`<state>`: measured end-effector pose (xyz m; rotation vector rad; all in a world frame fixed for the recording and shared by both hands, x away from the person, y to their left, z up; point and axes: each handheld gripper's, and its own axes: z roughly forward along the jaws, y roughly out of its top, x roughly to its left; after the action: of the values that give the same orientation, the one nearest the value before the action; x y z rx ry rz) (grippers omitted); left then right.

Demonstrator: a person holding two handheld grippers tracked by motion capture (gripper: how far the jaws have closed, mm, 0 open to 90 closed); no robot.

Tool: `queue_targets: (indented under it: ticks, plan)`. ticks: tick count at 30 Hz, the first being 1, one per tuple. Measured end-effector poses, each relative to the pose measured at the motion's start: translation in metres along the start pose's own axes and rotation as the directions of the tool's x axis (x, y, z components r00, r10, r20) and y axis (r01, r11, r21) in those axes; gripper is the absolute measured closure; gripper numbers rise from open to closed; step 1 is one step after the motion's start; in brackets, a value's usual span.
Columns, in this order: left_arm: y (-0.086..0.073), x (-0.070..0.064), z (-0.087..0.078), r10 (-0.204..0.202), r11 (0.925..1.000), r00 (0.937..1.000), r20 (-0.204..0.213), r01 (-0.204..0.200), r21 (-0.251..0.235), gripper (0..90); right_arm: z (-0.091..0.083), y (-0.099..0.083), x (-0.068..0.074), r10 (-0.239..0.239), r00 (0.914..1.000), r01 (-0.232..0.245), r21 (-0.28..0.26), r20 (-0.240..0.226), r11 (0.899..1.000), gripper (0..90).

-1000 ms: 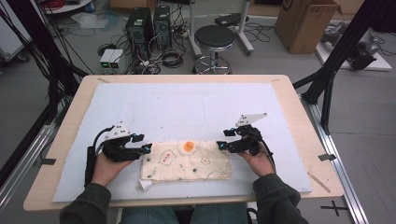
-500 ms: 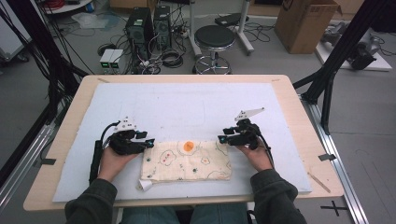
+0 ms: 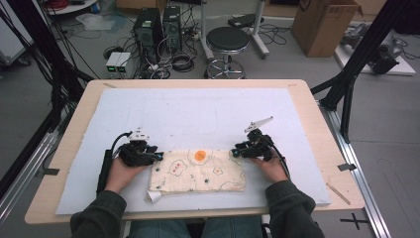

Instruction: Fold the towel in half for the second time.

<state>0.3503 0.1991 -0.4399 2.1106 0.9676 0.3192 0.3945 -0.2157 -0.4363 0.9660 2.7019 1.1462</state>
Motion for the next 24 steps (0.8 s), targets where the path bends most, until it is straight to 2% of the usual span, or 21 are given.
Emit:
queue_targets:
  ticks: [3, 6, 11, 13, 18, 24]
  plan:
    - [-0.0004, -0.0009, -0.0005, 0.016, 0.9999, 0.9998, -0.011, -0.016, 0.002, 63.4, 0.0001, -0.0002, 0.0021, -0.023, 0.9996, 0.023, 0.004, 0.015, 1.0, 67.8]
    - [-0.0008, -0.0012, -0.0013, 0.017, 0.9998, 0.9999, -0.001, -0.017, 0.005, 69.9, -0.0003, -0.0017, 0.0043, -0.046, 0.9986, 0.046, 0.003, 0.026, 0.999, 71.6]
    - [-0.0007, -0.0038, -0.0016, 0.031, 0.9995, 0.9994, 0.015, -0.031, 0.009, 81.5, -0.001, -0.0039, 0.0058, -0.054, 0.9985, 0.054, 0.001, 0.007, 0.999, 80.2]
    - [-0.0008, -0.0045, -0.0023, 0.034, 0.9993, 0.9994, 0.011, -0.034, 0.013, 83.2, -0.0014, -0.0046, 0.0059, -0.055, 0.9985, 0.055, -0.002, 0.005, 0.998, 81.3]
    - [-0.0016, -0.0039, -0.0042, 0.027, 0.9995, 0.9996, 0.01, -0.027, 0.013, 84.5, -0.0026, -0.0089, 0.0003, -0.013, 0.9994, 0.012, -0.027, -0.031, 1.0, 82.6]
    - [-0.0026, -0.0024, -0.0081, 0.016, 0.9999, 0.9999, -0.003, -0.016, -0.001, 85.1, -0.0043, -0.0088, 0.003, -0.022, 0.9996, 0.021, -0.025, -0.019, 0.999, 83.7]
